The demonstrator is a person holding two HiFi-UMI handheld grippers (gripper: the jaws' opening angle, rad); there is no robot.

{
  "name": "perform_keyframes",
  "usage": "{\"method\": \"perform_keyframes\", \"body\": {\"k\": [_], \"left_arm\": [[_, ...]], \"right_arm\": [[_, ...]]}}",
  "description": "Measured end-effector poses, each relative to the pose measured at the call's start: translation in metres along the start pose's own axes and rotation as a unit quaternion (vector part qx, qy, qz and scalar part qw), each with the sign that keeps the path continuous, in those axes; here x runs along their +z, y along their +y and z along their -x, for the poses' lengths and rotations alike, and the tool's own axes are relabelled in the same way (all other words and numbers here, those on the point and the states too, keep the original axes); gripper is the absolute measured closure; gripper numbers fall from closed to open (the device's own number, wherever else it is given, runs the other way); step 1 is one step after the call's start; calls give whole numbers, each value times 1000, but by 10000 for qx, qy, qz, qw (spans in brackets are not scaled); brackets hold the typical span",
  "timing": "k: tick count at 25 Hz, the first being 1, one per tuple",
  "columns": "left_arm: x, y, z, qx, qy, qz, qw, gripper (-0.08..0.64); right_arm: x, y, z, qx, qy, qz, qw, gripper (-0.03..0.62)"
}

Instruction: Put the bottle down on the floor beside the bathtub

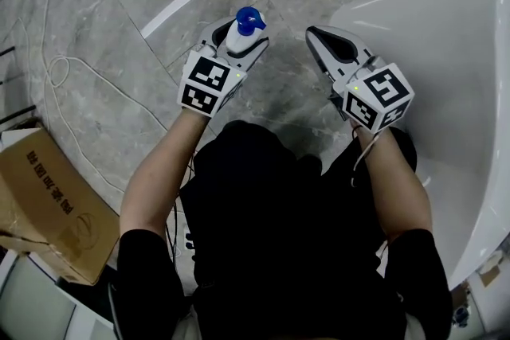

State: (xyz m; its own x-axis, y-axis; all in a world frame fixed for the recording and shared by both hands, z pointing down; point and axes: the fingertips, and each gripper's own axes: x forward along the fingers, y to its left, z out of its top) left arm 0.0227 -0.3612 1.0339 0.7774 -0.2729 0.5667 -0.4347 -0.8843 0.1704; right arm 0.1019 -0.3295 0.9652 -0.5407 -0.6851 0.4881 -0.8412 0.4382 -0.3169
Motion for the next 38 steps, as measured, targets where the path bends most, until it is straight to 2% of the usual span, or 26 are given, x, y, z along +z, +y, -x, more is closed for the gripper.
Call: {"method": "perform_keyframes", "body": {"k": [1, 5, 9, 13, 15, 17, 19, 20, 26, 33, 38], "left_arm": [[-4, 1, -5, -17, -2, 13, 10000, 278], [-23, 10, -29, -61, 43, 484, 9988, 278], [-38, 12, -56, -103, 154, 321, 9993, 278], [-46, 13, -75, -210, 101, 585, 9980, 278], [-51, 14, -85, -195, 176, 453, 9986, 278], [-57, 11, -95, -176, 317, 81, 9993, 277], [-62, 6, -103, -186, 380, -192, 9989, 276], [-63, 5, -107, -182, 367, -211, 9989, 276], [-75, 7, -120, -48, 300, -206, 9993, 276], [-69, 4, -116, -112, 156, -111, 9998, 272], [-65, 6, -104, -122, 95, 180, 9997, 245]], "right_arm": [[-5, -2, -1, 0, 48, 32, 10000, 565], [-19, -3, -6, 67, 183, 34, 9998, 565], [-21, -1, -7, 218, 188, 34, 9996, 563], [-21, -1, -7, 208, 184, -58, 9996, 563], [-18, 3, -9, 261, 166, -66, 9995, 563], [-16, 8, -10, 312, 148, -95, 9994, 563], [-17, 10, -9, 248, 152, -103, 9995, 563], [-19, 9, -8, 174, 167, -89, 9997, 563], [-32, -3, 1, -170, 309, 31, 9994, 563], [-36, -8, 5, -169, 288, -221, 9992, 563], [-35, -6, 4, -80, 252, -153, 9995, 563]]}}
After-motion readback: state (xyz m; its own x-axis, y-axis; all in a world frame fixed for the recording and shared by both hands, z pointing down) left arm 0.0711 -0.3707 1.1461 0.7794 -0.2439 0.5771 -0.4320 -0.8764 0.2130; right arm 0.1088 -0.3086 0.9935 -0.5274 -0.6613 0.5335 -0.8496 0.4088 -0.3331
